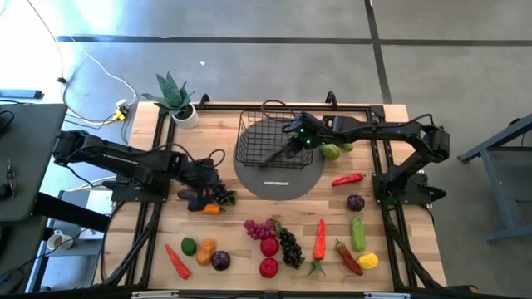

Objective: Build produce basket
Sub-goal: Put the top black grapes into the wire basket

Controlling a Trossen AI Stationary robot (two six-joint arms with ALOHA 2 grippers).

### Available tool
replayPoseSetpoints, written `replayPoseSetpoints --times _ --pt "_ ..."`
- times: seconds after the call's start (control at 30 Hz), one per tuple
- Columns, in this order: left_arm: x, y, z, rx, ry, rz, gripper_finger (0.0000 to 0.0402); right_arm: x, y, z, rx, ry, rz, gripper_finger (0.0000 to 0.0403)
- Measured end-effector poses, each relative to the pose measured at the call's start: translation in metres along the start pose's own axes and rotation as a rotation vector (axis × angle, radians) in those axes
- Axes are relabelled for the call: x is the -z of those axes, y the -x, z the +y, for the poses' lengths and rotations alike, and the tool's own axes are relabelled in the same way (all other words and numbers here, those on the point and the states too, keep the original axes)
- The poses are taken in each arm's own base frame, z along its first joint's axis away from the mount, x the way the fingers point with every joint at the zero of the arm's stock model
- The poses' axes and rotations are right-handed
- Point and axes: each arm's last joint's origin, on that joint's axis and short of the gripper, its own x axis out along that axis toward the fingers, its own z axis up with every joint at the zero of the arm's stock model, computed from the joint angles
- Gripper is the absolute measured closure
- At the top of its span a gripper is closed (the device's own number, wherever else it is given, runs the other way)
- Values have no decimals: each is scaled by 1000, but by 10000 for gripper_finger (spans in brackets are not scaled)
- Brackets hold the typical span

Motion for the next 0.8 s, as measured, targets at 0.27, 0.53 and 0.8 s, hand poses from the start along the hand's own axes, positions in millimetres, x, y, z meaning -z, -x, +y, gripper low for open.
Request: replayPoseSetpoints --times 0.27,0.53,0.8 --pt "-5 -14 1 -14 -55 11 4 -3 3 2 -15 -10 -5 240" --pt "-6 -25 3 -43 -150 38 4 -4 3 3 -17 -38 -8 240" --pt "-7 -42 5 -73 -170 83 4 -4 3 3 -18 -61 -9 240"
